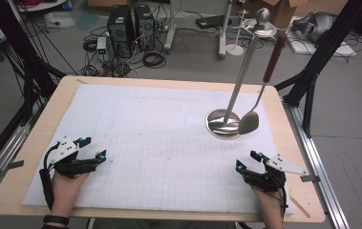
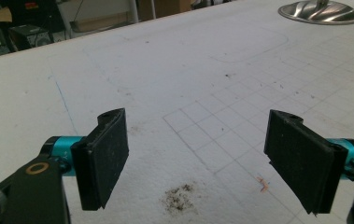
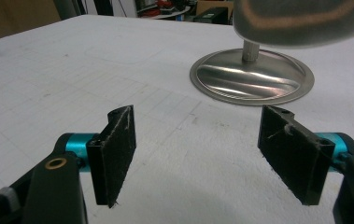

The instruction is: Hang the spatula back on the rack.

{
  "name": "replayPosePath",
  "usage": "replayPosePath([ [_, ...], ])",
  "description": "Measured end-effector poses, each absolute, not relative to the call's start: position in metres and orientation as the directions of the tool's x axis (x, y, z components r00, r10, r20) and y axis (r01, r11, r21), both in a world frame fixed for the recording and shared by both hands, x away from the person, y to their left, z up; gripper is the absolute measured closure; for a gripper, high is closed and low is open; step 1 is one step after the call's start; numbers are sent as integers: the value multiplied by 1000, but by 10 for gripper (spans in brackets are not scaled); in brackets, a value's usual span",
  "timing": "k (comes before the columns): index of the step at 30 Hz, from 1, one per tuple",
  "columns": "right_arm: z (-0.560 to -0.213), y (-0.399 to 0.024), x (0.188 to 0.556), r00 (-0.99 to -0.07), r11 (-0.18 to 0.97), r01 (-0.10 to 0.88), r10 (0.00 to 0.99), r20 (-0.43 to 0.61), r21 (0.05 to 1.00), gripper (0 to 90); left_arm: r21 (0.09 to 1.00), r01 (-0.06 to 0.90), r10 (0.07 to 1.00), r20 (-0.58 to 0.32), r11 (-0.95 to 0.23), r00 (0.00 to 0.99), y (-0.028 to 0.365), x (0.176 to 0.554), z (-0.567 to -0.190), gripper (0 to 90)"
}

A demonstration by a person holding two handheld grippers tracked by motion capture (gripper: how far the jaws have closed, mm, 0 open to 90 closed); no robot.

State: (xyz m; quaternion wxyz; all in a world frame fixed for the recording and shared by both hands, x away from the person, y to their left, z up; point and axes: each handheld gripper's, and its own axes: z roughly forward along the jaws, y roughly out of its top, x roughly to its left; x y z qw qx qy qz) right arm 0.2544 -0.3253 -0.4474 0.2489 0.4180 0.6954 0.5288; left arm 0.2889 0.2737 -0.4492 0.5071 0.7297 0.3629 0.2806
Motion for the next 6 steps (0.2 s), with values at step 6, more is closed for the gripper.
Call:
replayPosePath([
  [6, -448, -326, 255, -530, 90, 322, 842, 101, 942, 256, 941, 249, 816, 45, -228, 577, 273, 289, -449, 221],
])
